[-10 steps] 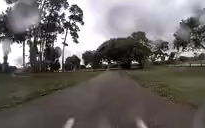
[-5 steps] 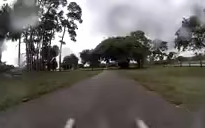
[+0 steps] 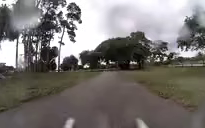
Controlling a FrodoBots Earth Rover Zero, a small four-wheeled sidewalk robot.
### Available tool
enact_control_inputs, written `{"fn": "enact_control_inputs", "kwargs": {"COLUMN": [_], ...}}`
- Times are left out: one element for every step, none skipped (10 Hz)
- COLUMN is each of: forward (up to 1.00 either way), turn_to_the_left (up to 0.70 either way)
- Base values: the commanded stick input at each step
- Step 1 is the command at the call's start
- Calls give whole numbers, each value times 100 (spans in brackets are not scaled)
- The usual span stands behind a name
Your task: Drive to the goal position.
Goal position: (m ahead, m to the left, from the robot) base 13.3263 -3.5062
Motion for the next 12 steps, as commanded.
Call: {"fn": "enact_control_inputs", "kwargs": {"forward": [100, 100, 100, 100, 100, 100, 100, 100, 100, 100, 100, 100], "turn_to_the_left": [0, 0, 0, -1, -7, -5, -2, 0, 0, 0, 0, 0]}}
